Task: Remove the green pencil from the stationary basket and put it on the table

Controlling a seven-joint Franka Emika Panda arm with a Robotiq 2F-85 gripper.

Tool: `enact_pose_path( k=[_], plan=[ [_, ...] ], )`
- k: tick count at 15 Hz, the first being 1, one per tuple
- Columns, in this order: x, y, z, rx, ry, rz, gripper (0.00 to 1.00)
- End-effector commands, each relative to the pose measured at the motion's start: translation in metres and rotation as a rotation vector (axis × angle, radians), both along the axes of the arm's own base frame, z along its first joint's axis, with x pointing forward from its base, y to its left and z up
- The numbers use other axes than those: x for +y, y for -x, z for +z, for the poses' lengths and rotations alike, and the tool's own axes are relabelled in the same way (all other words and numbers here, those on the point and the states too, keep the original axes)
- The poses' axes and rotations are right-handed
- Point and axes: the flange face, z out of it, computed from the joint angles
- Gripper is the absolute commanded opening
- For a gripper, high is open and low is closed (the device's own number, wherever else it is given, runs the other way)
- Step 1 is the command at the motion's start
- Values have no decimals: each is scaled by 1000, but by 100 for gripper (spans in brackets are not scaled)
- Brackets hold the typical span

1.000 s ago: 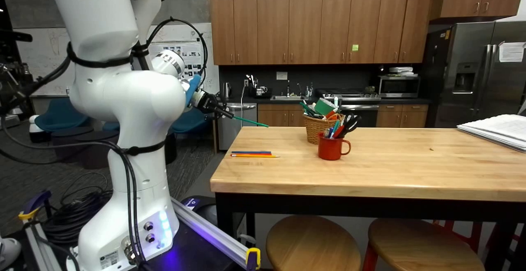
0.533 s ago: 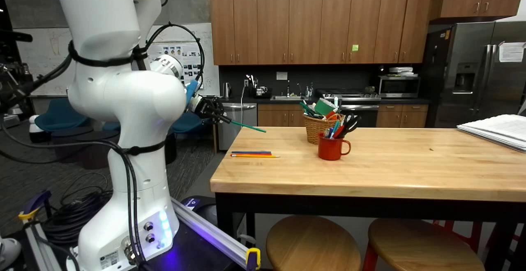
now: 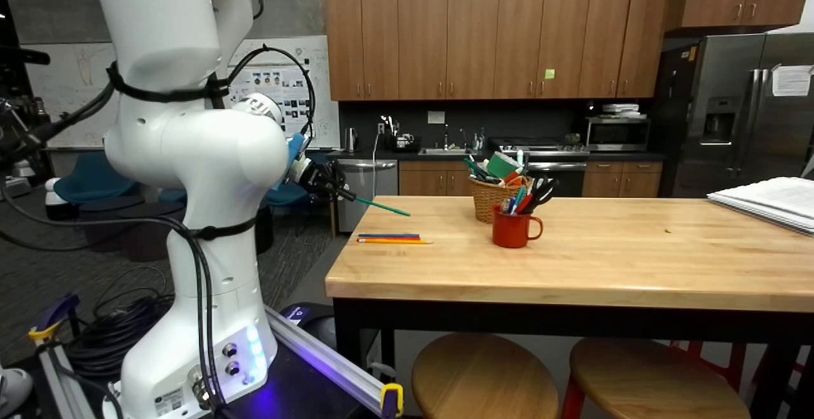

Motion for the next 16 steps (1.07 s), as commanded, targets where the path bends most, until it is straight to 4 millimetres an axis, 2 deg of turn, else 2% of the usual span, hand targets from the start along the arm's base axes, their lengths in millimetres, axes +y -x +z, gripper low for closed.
enact_pose_path(
  k=[1,16],
  plan=[
    [-1,2,-10,-10,5,23,2],
    [-18,14,-48,55,95,128,2]
  ],
)
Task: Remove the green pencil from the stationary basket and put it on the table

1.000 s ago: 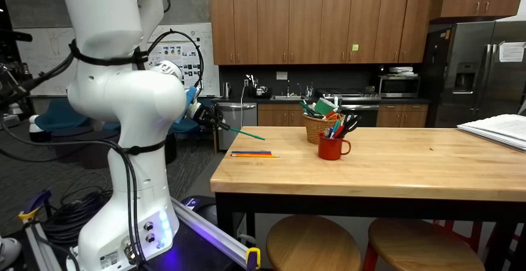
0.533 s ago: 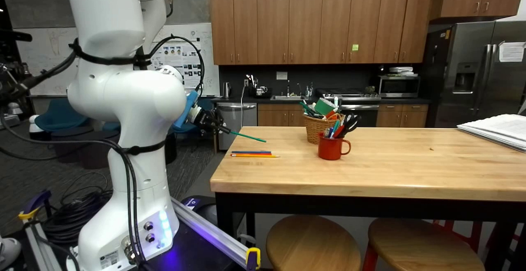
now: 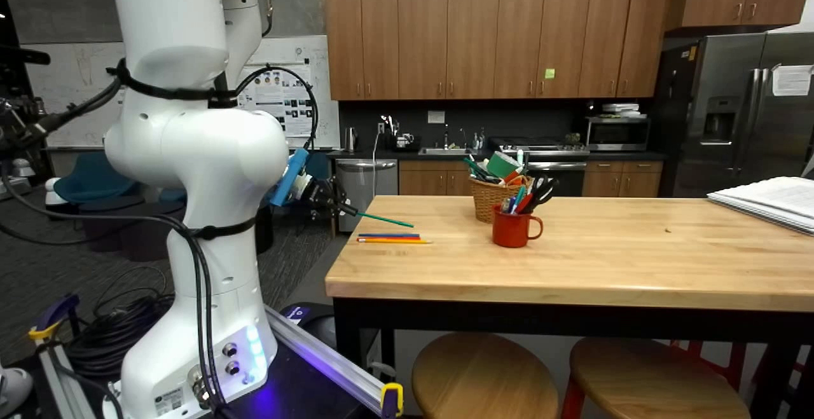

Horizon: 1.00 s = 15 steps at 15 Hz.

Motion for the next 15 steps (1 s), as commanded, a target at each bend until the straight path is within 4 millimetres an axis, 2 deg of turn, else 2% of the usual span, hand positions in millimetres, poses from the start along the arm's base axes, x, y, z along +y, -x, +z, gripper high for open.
enact_pose_path(
  k=[1,8,15],
  plan=[
    [-7,2,-8,7,18,46,2],
    [-17,5,-14,41,57,107,2],
    [-13,0,-17,63,82,166,2]
  ],
)
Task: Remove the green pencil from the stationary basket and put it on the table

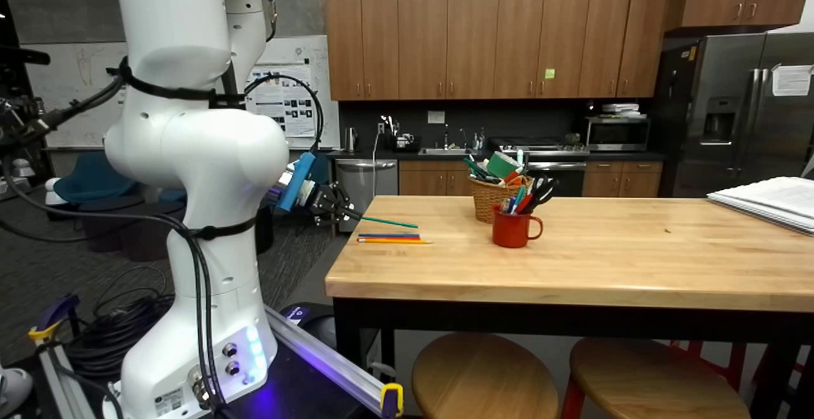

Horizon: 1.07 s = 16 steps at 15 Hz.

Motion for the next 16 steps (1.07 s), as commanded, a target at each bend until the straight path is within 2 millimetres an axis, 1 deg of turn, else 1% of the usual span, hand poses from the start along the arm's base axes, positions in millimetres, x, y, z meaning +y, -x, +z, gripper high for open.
enact_pose_path(
  k=[1,10,16],
  plan=[
    [-1,-3,-2,22,18,47,2],
    [-9,-8,-7,54,58,61,2],
    [-14,-12,-7,68,71,57,2]
  ],
)
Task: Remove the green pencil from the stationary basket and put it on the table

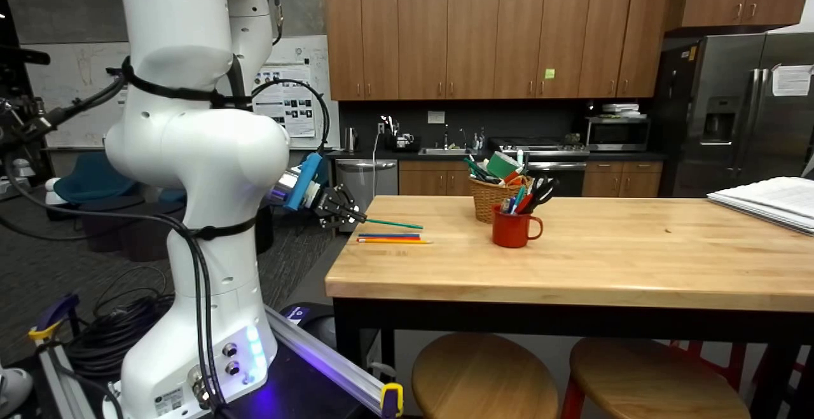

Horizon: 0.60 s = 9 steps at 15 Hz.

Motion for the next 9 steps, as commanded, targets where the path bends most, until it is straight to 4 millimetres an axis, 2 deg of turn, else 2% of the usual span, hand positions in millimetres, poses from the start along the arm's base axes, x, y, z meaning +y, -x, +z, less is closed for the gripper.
enact_pose_path(
  k=[1,2,3,7,8,9],
  plan=[
    [-5,-5,-1,15,11,16,2],
    [-5,-5,-1,18,12,14,4],
    [-6,-5,-1,19,13,12,17],
    [-6,-4,-2,25,17,11,23],
    [-6,-4,-3,27,19,11,5],
    [-6,-4,-3,30,21,12,7]
  ],
)
